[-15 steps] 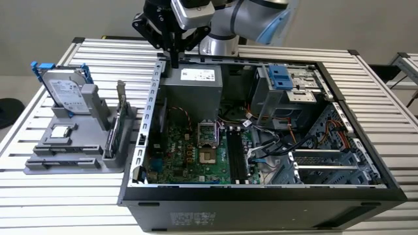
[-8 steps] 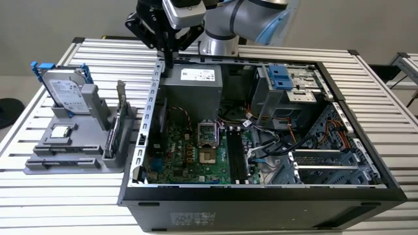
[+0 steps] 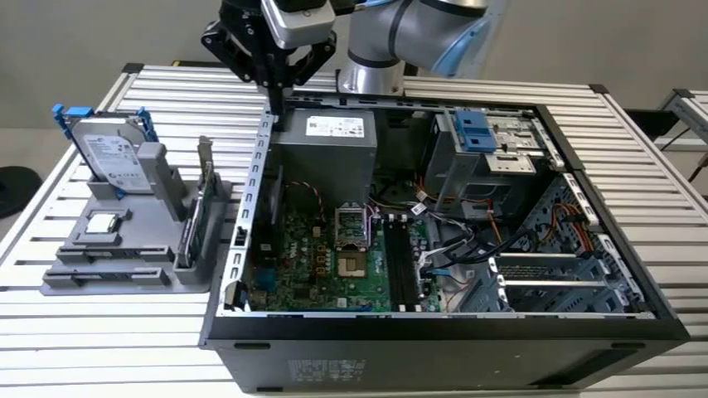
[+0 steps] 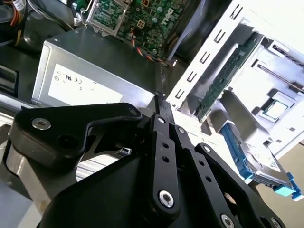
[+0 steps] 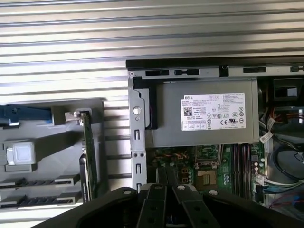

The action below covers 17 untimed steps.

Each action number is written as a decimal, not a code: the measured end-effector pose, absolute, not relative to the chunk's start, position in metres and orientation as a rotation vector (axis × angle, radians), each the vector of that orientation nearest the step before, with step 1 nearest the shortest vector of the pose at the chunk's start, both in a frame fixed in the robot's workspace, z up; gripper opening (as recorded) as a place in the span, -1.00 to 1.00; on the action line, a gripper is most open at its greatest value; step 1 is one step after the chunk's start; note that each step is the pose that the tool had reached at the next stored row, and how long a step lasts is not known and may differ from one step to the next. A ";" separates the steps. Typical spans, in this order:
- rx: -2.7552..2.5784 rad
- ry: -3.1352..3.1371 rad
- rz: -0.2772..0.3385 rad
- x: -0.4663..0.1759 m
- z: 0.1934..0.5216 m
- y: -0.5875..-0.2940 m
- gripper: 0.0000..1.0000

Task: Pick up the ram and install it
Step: 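Reach for the ram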

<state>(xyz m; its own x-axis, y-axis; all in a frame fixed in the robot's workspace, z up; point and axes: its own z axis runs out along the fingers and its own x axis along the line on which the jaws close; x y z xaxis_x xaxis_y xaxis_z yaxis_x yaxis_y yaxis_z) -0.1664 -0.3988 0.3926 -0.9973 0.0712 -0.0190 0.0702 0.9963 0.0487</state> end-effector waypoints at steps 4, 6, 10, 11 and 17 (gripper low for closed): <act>0.110 3.118 0.075 -0.174 0.393 -0.399 -1.00; 0.110 3.118 0.075 -0.179 0.393 -0.399 -1.00; 0.110 3.118 0.075 -0.189 0.393 -0.399 -1.00; 0.110 3.118 0.075 -0.191 0.393 -0.399 -1.00; 0.110 3.118 0.075 -0.202 0.393 -0.399 -1.00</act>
<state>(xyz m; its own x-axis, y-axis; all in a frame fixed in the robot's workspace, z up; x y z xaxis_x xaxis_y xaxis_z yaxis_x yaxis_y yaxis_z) -0.2020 -0.3988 0.3926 -0.9973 0.0712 -0.0190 0.0702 0.9963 0.0488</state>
